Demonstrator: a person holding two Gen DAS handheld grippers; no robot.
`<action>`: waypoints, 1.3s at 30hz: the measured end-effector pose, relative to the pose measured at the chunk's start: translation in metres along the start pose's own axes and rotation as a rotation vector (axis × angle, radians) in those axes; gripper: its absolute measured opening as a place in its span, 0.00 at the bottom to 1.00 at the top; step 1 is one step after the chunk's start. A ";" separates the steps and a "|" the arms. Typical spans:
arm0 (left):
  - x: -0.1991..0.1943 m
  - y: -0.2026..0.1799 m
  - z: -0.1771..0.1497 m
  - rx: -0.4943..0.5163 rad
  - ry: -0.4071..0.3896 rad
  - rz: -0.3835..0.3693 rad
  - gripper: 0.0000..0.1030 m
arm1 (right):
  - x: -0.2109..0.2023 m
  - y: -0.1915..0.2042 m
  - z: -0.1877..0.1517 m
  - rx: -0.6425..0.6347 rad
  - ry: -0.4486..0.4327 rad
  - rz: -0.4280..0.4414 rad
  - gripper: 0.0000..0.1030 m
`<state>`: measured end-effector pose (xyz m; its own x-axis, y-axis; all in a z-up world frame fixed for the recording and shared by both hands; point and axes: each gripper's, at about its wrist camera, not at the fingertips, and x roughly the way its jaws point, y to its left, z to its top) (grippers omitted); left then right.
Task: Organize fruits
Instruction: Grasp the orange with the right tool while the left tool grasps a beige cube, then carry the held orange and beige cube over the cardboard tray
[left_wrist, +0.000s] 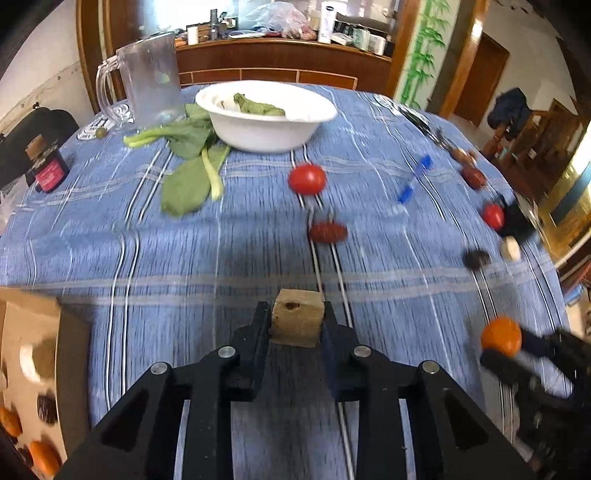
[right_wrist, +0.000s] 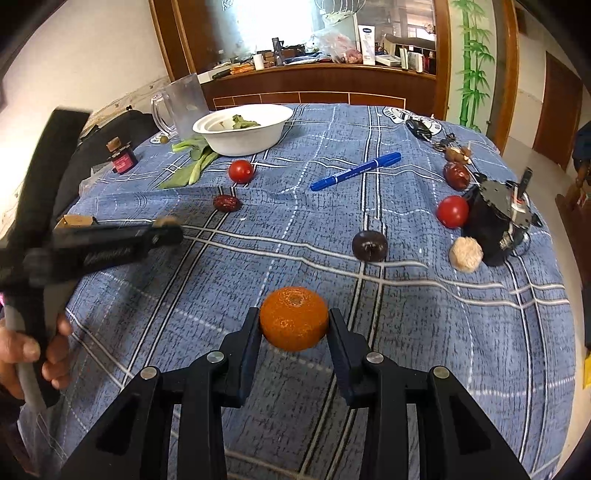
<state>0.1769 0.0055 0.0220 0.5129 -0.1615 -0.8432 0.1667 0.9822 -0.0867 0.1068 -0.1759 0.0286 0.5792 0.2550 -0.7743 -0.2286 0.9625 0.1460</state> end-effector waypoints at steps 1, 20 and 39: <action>-0.004 0.000 -0.007 0.009 0.009 0.006 0.24 | -0.002 0.001 -0.002 0.001 0.000 -0.002 0.37; -0.060 0.025 -0.100 -0.024 0.069 -0.078 0.26 | -0.027 0.029 -0.057 0.020 0.053 -0.031 0.38; -0.085 0.022 -0.113 -0.009 0.009 -0.064 0.29 | -0.045 0.036 -0.055 -0.026 0.006 -0.062 0.38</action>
<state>0.0422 0.0513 0.0316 0.4939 -0.2232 -0.8404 0.1916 0.9707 -0.1452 0.0295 -0.1575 0.0345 0.5880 0.1945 -0.7851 -0.2129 0.9737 0.0817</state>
